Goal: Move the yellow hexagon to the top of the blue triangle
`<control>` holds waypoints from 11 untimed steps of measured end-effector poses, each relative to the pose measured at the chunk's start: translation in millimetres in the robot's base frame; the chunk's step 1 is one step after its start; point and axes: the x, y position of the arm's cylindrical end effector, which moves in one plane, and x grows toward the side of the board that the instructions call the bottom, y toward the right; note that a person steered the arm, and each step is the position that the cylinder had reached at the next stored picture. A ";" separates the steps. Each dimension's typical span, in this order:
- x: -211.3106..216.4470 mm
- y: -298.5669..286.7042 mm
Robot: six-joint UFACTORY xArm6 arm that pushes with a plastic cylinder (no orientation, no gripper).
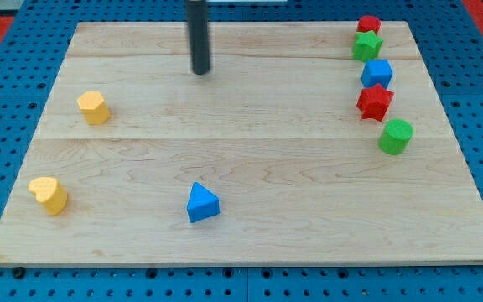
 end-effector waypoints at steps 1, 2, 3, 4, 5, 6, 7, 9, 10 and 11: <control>-4.1 -90.9; 30.7 -136.7; 73.4 -142.7; 106.7 -114.8; 118.0 -64.5; 146.2 -27.0; 170.9 14.9; 145.1 15.9; 135.6 14.6; 143.2 41.0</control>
